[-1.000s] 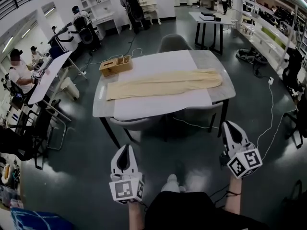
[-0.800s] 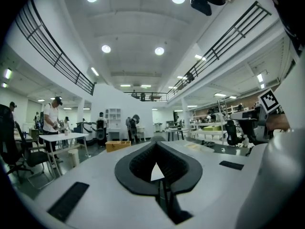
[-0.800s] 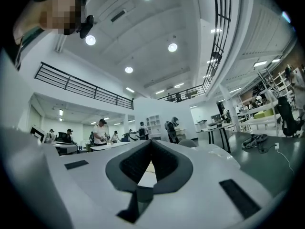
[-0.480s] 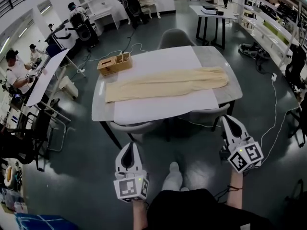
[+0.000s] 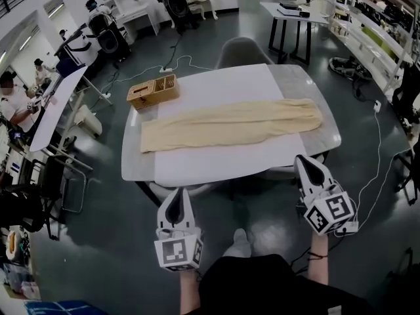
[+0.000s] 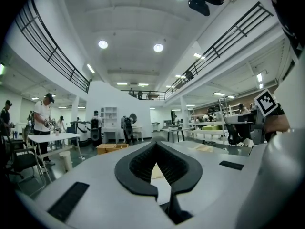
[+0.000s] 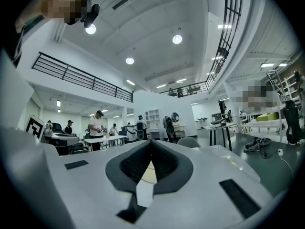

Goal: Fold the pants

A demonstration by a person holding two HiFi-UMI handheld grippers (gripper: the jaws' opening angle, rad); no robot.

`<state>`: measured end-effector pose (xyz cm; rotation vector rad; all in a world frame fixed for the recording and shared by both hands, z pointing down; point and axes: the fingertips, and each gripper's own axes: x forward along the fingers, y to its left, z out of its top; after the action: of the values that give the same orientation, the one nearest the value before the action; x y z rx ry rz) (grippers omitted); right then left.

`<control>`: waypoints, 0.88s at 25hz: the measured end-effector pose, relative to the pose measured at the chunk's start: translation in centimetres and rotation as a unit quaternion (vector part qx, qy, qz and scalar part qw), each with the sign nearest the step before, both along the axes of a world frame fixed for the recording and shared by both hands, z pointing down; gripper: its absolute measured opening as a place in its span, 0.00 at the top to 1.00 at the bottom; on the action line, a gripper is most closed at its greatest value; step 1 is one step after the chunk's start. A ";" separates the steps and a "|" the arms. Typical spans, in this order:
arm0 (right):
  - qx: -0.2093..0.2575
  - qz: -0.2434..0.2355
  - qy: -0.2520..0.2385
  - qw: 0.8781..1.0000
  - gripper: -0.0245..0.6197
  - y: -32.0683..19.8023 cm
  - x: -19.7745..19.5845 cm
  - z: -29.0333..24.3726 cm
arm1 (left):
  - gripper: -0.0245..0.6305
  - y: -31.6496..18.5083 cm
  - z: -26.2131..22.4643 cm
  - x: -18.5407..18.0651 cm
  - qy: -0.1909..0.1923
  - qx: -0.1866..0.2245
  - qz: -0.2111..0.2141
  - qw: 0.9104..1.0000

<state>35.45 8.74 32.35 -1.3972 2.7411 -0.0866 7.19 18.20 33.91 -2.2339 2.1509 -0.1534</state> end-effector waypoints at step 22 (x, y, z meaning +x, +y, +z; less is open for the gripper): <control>-0.047 0.069 0.016 0.996 0.94 -10.5 0.2 3.4 | 0.95 -14.3 2.9 0.5 0.004 -0.027 0.080 0.996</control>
<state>35.63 -1.77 35.71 -1.6220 2.6883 -0.1900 7.71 3.87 36.80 -2.4287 1.9841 -0.2003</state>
